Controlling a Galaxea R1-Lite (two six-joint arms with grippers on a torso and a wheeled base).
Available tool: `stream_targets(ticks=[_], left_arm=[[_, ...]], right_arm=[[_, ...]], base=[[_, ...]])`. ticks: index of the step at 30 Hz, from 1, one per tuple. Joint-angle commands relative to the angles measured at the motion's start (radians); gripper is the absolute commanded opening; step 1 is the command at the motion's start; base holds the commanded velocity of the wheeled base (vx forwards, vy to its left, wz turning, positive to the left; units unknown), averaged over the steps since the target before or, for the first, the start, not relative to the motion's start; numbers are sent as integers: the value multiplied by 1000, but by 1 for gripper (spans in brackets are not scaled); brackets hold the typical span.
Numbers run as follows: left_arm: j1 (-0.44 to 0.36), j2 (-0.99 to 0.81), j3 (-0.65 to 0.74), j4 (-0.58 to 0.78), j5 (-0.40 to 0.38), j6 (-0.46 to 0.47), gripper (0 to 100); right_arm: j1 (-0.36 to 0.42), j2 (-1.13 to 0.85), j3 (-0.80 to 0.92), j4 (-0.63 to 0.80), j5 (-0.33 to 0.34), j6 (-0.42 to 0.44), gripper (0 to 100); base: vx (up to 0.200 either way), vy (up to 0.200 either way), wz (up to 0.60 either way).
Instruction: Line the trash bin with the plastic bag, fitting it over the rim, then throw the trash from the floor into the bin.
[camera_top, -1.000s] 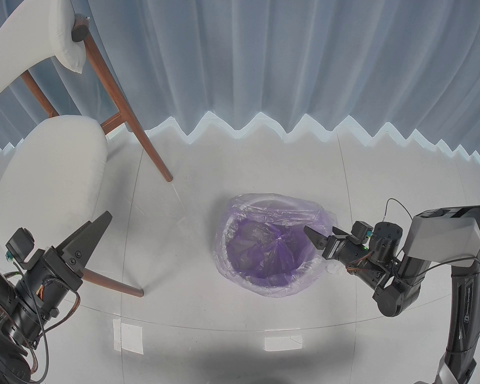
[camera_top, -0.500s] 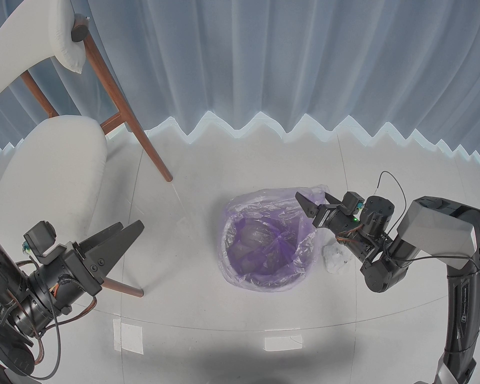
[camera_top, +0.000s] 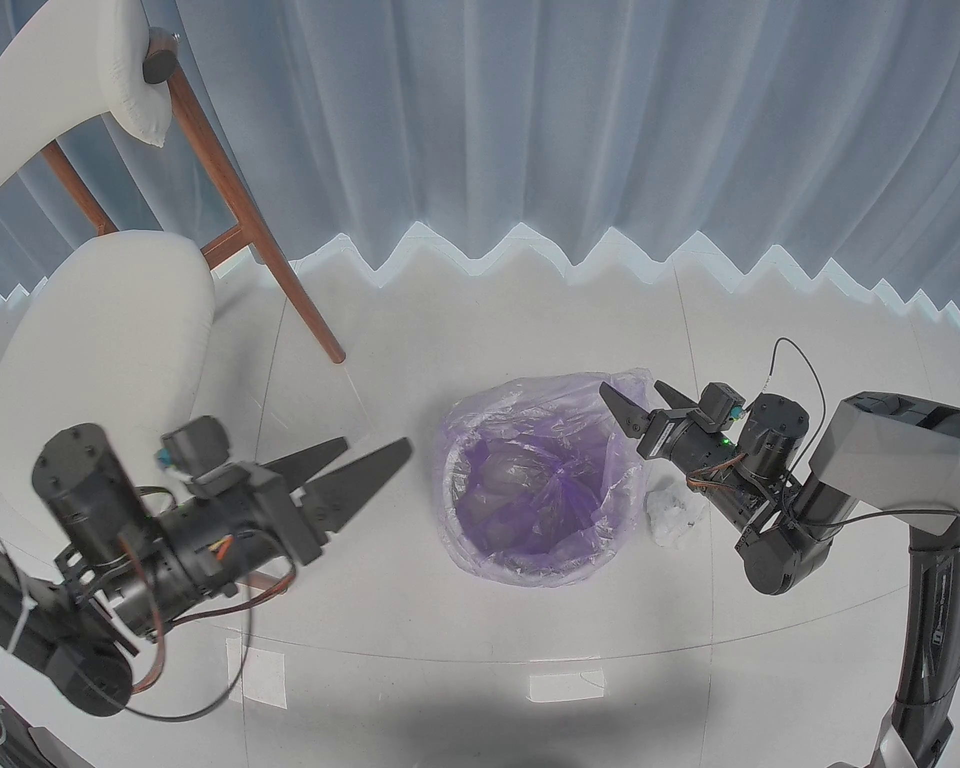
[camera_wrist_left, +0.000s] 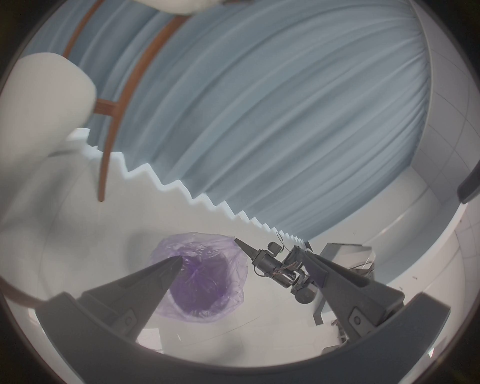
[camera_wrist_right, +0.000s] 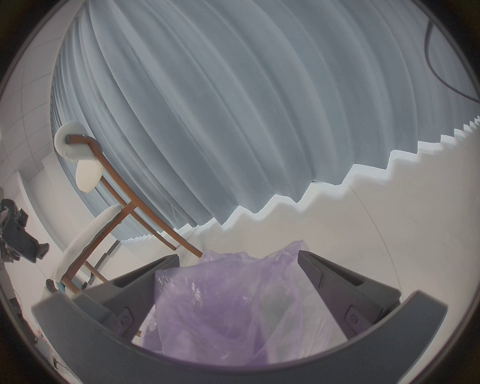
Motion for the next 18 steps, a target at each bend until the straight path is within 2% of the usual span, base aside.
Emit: stream_targets(ticks=[1, 4, 7, 9, 10, 12, 18], left_arm=[[-172, 509, -373, 25, -24, 258, 100], [-226, 615, -486, 70, -26, 313, 100], [-273, 646, -577, 216, -21, 316, 100], [-275, 651, -597, 257, -20, 319, 100], [-275, 667, -678, 360, -14, 347, 100], [-273, 684, -749, 421, 6, 393, 100], [-270, 741, -861, 512, 40, 482, 100]], right_arm=[[8, -9, 44, -22, 7, 10, 100], [8, -9, 41, -22, 4, 9, 100], [8, -11, 47, -24, -5, 10, 100], [8, -12, 47, -24, -9, 12, 100], [8, -17, 47, -24, -15, 12, 100], [8, -22, 47, -24, -18, 12, 100], [9, -25, 40, -24, -18, 12, 100]], base=[[0, 0, 0], [0, 0, 0], [0, 0, 0], [0, 0, 0], [0, 0, 0], [0, 0, 0], [0, 0, 0]])
